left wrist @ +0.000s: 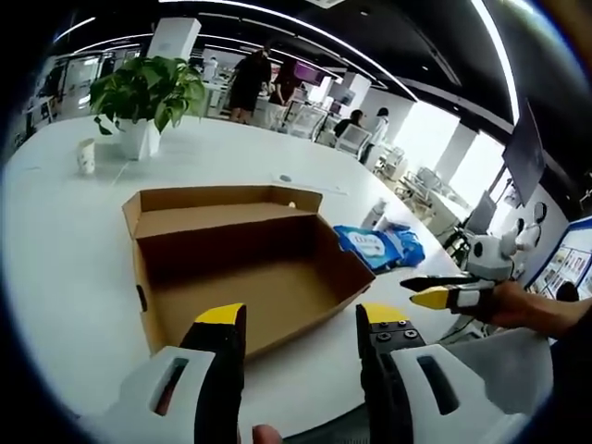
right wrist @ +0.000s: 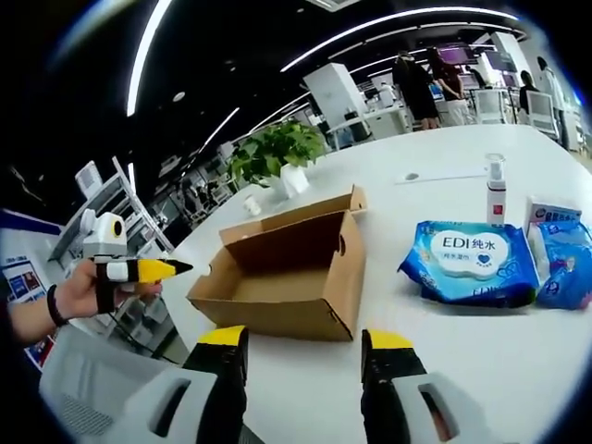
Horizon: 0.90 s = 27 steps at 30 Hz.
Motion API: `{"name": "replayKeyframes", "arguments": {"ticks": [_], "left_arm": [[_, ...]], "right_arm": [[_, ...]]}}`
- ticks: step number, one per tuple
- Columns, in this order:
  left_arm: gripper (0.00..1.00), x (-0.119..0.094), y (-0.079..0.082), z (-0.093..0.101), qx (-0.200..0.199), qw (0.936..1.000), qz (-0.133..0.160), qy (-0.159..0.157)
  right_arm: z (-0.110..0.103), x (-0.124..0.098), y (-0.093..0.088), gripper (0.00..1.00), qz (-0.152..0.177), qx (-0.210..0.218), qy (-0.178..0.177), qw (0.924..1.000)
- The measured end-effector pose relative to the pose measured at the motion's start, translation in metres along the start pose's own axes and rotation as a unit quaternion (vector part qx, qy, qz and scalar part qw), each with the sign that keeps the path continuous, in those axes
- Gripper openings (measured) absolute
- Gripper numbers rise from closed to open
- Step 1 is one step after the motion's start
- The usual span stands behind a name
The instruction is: Operate the shoe box by opening the lid, removing the specified soft item, and placing it in the target area until the item is outside and the box remains undamaged.
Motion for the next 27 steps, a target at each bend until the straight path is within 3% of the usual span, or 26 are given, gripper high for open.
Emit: {"name": "replayKeyframes", "arguments": {"ticks": [18,27], "left_arm": [[0.48,0.008,-0.009,-0.032,-0.025,0.9984,-0.023,0.045],[0.48,0.003,-0.015,-0.064,-0.054,0.9920,-0.032,0.110]], "right_arm": [[0.004,-0.001,-0.005,0.47,-0.006,0.005,-0.005,1.0000],[0.003,-0.002,-0.006,0.47,-0.007,0.002,-0.006,1.0000]]}}
Point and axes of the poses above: the point that each gripper's makers call its tool centre point, and the gripper's own axes: x roughly forward along the fingers, z roughly to its right, y roughly out of its top, the point moved 2 cm from there along -x, roughly backward along the fingers, and after that the axes turned 5 degrees about x, right-handed, at the moved point
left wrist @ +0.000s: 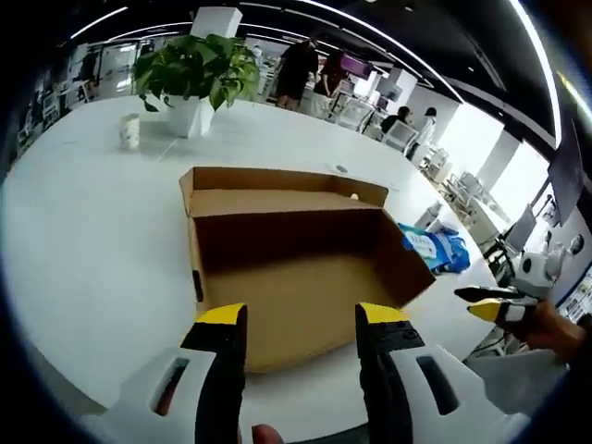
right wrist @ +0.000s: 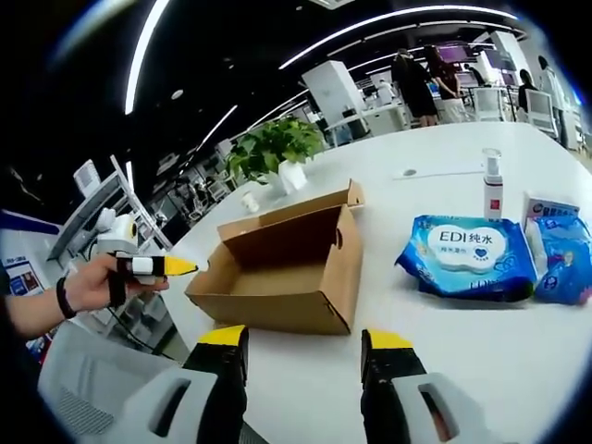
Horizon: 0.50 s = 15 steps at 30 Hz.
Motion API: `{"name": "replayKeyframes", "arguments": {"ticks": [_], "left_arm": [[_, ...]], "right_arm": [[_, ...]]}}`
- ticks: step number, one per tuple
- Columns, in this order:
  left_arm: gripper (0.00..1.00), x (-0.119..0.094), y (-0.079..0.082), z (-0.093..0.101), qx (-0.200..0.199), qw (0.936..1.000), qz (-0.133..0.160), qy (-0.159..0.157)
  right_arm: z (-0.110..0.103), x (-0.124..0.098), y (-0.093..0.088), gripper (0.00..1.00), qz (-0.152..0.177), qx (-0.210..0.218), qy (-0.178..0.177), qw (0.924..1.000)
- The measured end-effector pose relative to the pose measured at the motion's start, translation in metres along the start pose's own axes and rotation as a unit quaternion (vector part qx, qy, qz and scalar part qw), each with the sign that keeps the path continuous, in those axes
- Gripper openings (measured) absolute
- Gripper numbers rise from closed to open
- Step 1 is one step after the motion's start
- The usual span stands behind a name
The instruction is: Operate the shoe box by opening the lid, removing the specified soft item, and placing it in the target area until the item is outside and the box remains undamaged.
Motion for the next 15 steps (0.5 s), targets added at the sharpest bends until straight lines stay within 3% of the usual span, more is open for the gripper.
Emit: {"name": "replayKeyframes", "arguments": {"ticks": [2,10,15], "left_arm": [[0.48,0.000,-0.002,-0.009,-0.019,0.9996,-0.002,0.022],[0.46,0.001,-0.001,-0.034,-0.001,0.9963,-0.011,0.085],[0.44,0.007,-0.005,-0.044,-0.007,0.9947,-0.028,0.099]], "right_arm": [[0.000,0.000,0.000,0.47,0.000,0.000,0.000,1.0000],[-0.003,0.003,-0.002,0.47,-0.004,-0.003,0.003,1.0000],[-0.003,0.003,-0.003,0.47,-0.007,-0.004,0.005,1.0000]]}}
Point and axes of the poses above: the point that each gripper's makers call its tool centre point, and the gripper's own axes: x roughly forward along the fingers, z roughly to its right, y roughly out of its top, the point moved 2 cm from there along -x, roughly backward along the fingers, and after that the axes turned 5 degrees about x, right-handed, at the moved point
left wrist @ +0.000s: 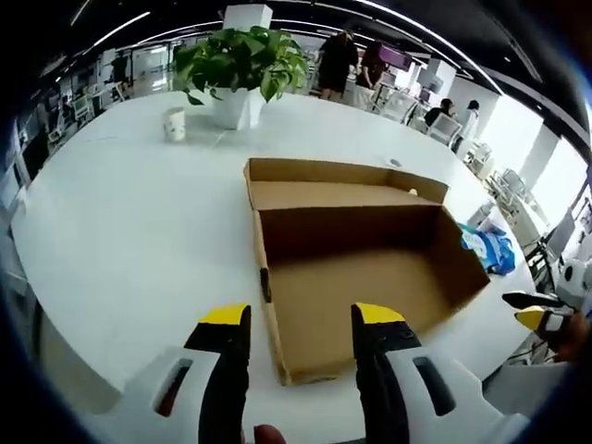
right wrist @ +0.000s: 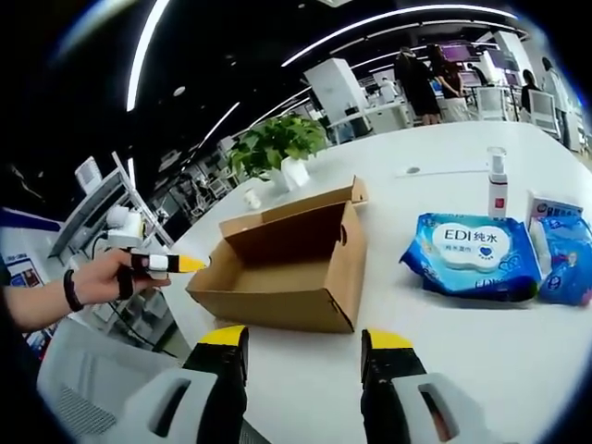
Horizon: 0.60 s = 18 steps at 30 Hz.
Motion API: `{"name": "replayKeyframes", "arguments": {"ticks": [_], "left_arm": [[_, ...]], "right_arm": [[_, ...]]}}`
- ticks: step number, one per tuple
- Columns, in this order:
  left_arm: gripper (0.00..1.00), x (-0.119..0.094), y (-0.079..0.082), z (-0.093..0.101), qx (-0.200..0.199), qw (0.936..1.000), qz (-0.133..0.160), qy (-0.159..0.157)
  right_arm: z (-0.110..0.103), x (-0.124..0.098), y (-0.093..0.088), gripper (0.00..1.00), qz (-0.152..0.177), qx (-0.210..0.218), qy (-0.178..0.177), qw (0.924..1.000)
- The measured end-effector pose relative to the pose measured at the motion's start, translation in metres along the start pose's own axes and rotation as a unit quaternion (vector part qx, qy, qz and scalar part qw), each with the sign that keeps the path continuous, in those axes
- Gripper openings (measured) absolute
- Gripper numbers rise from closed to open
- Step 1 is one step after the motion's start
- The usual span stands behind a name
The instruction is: Operate the shoe box by opening the lid, removing the specified soft item, and placing it in the target area until the item is outside and the box remains undamaged.
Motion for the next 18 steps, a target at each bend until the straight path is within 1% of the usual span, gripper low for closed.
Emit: {"name": "replayKeyframes", "arguments": {"ticks": [2,4,7,10,13,18], "left_arm": [[0.43,0.003,-0.002,-0.002,-0.010,0.9999,-0.005,0.001],[0.43,0.006,-0.006,-0.006,-0.016,0.9997,-0.013,0.011],[0.40,0.011,-0.012,-0.009,-0.029,0.9991,-0.025,0.018],[0.37,0.016,-0.018,-0.008,-0.041,0.9984,-0.036,0.015],[0.34,0.020,-0.023,-0.009,-0.050,0.9976,-0.045,0.019],[0.29,0.025,-0.032,-0.009,-0.054,0.9968,-0.056,0.021]], "right_arm": [[0.000,0.000,-0.001,0.47,-0.003,-0.001,0.001,1.0000],[-0.001,0.001,-0.002,0.47,-0.005,-0.002,0.001,1.0000],[-0.001,0.002,-0.004,0.47,-0.009,-0.002,0.002,1.0000],[-0.001,0.003,-0.005,0.46,-0.012,-0.003,0.002,0.9999],[0.000,0.003,-0.008,0.46,-0.016,-0.001,0.001,0.9999],[0.000,0.003,-0.010,0.46,-0.021,0.001,-0.001,0.9998]]}}
Point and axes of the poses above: the point that each gripper's makers call its tool centre point, and the gripper's own axes: x roughly forward along the fingers, z roughly to its right, y roughly out of its top, the point moved 2 cm from there along -x, roughly backward along the fingers, and after that the axes turned 5 degrees about x, right-handed, at the moved point
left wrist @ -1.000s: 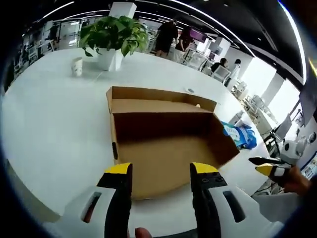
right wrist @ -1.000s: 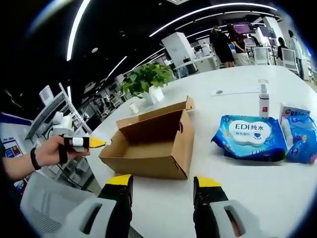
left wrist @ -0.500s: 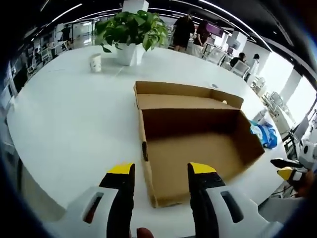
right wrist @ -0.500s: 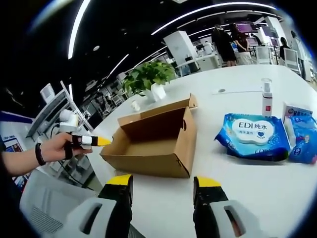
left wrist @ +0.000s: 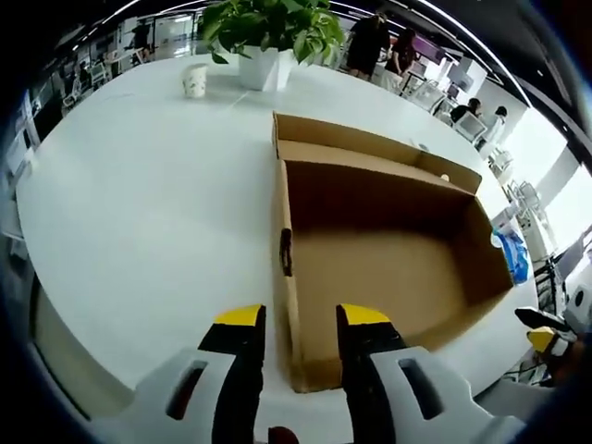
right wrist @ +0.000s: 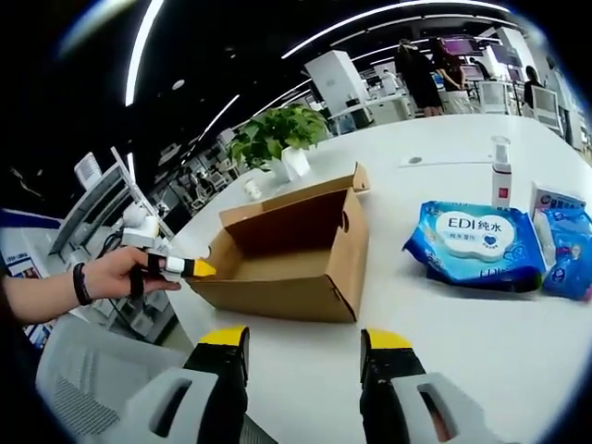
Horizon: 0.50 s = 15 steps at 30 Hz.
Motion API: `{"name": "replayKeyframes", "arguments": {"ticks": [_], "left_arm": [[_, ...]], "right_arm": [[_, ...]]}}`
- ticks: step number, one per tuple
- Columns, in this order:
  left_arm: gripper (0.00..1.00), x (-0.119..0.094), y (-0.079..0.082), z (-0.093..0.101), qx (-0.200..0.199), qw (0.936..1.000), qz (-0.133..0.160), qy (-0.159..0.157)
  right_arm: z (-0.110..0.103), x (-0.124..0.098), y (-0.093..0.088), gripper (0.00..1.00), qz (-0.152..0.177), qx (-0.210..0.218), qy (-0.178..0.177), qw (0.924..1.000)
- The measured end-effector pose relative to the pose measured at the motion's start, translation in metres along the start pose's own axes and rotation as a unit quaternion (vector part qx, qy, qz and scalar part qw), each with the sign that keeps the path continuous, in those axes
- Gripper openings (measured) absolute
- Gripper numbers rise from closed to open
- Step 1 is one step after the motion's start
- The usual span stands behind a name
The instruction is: Operate the shoe box by opening the lid, removing the specified soft item, and placing it in the target area until the item is outside and the box remains undamaged.
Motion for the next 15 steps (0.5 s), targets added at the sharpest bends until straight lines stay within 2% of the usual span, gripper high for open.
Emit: {"name": "replayKeyframes", "arguments": {"ticks": [11,15], "left_arm": [[0.17,0.011,0.001,-0.004,-0.004,1.0000,-0.004,0.006],[0.17,0.015,0.000,-0.006,-0.011,0.9999,-0.009,0.005]], "right_arm": [[0.000,0.006,-0.007,0.45,-0.018,-0.007,-0.002,0.9998],[-0.003,0.010,-0.001,0.45,-0.017,-0.009,-0.001,0.9998]]}}
Point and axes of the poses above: the point that each gripper's makers call its tool centre point, and the gripper's own axes: x roughly forward along the fingers, z roughly to its right, y roughly out of its top, the point moved 2 cm from there along -x, roughly backward along the fingers, and after that the axes turned 5 degrees about x, right-handed, at the moved point
